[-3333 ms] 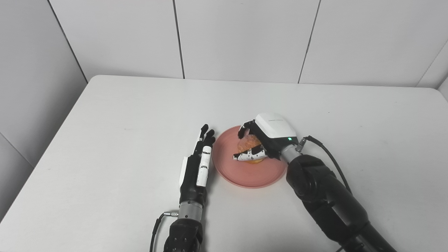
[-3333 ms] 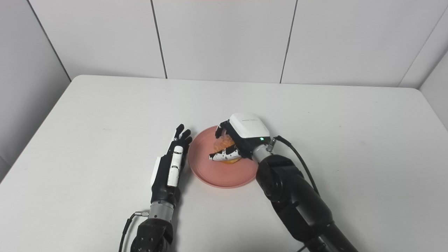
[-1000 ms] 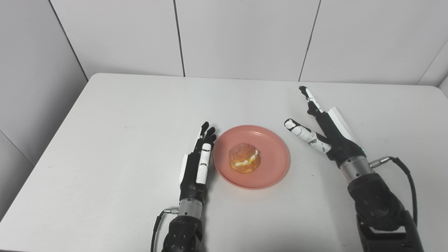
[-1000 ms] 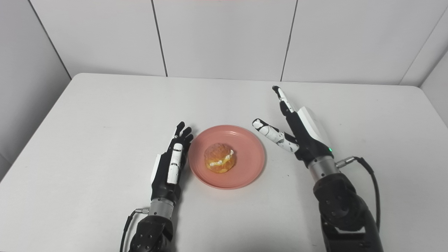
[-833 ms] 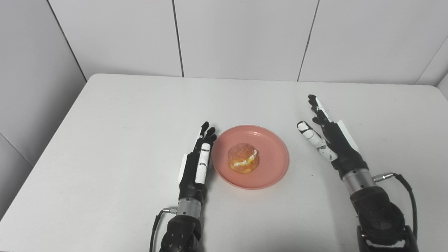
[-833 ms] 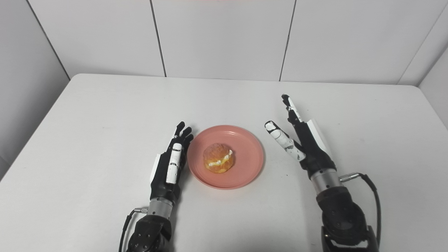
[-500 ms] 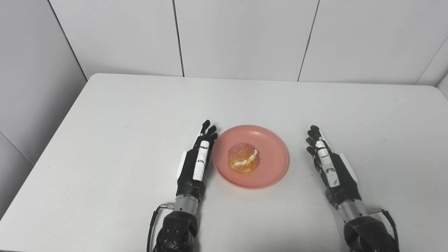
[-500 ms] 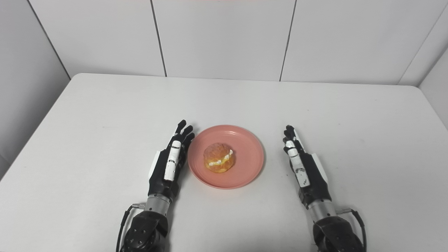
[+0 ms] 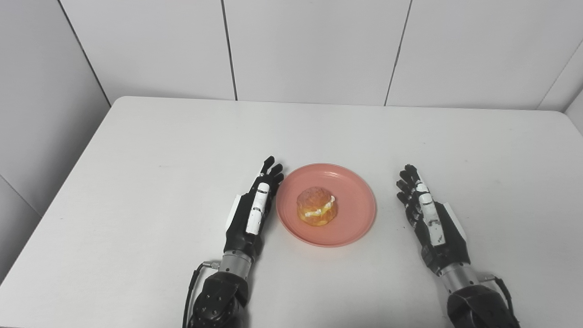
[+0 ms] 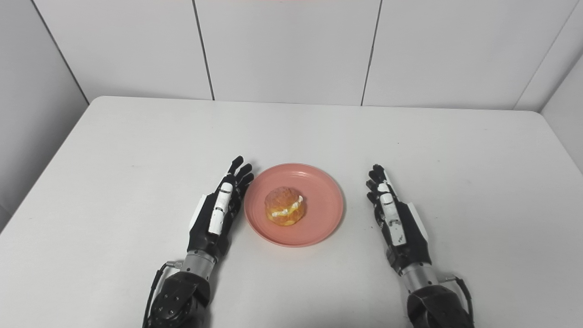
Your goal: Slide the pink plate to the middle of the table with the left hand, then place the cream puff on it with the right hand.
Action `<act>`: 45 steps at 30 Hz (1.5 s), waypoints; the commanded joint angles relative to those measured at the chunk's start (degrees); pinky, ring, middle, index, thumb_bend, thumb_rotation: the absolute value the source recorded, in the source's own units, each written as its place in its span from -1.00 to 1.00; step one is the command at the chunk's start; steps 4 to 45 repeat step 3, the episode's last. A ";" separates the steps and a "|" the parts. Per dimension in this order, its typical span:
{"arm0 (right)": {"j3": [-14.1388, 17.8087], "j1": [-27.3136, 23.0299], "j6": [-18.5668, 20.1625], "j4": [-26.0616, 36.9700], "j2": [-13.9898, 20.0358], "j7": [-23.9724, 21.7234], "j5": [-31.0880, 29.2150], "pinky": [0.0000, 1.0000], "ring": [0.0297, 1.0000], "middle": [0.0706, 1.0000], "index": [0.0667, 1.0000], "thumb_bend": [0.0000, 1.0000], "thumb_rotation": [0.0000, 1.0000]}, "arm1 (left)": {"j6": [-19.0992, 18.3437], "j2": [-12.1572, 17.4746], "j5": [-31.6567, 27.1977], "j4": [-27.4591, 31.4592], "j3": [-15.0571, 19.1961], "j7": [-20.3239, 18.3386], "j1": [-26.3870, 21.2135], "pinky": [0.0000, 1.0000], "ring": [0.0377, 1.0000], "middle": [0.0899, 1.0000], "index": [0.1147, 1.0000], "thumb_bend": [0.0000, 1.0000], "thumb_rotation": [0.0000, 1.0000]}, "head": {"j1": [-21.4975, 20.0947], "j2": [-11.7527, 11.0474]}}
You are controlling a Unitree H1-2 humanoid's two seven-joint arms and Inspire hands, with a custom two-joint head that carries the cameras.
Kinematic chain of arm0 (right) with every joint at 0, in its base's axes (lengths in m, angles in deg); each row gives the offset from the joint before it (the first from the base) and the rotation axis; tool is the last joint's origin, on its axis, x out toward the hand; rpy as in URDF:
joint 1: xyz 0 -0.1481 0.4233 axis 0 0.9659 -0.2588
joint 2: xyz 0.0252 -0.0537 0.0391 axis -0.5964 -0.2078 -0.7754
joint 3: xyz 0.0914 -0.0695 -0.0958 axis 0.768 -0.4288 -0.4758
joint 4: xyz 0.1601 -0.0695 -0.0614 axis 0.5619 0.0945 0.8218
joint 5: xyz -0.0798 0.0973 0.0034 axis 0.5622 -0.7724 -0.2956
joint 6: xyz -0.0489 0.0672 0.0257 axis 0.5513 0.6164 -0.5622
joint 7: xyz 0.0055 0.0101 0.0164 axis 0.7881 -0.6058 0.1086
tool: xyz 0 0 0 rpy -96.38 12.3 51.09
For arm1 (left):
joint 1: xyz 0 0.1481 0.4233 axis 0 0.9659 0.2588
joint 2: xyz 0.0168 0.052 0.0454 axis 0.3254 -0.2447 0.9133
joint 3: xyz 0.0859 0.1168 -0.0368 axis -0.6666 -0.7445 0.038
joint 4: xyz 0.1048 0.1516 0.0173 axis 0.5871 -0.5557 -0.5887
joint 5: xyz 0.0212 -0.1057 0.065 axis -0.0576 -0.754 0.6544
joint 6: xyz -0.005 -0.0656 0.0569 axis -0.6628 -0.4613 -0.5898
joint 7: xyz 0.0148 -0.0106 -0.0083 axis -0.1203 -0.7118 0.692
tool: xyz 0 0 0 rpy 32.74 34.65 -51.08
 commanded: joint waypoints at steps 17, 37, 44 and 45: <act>-0.91 0.31 2.30 0.37 -0.41 -0.49 -1.88 1.00 1.00 1.00 1.00 -0.44 1.00 | -2.35 1.52 -0.72 -1.51 0.50 -1.03 2.63 1.00 0.98 1.00 1.00 -0.13 1.00 | -0.30 0.03; -0.91 0.31 2.30 0.37 -0.41 -0.49 -1.88 1.00 1.00 1.00 1.00 -0.44 1.00 | -2.35 1.52 -0.72 -1.51 0.50 -1.03 2.63 1.00 0.98 1.00 1.00 -0.13 1.00 | -0.30 0.03; -0.91 0.31 2.30 0.37 -0.41 -0.49 -1.88 1.00 1.00 1.00 1.00 -0.44 1.00 | -2.35 1.52 -0.72 -1.51 0.50 -1.03 2.63 1.00 0.98 1.00 1.00 -0.13 1.00 | -0.30 0.03; -0.91 0.31 2.30 0.37 -0.41 -0.49 -1.88 1.00 1.00 1.00 1.00 -0.44 1.00 | -2.35 1.52 -0.72 -1.51 0.50 -1.03 2.63 1.00 0.98 1.00 1.00 -0.13 1.00 | -0.30 0.03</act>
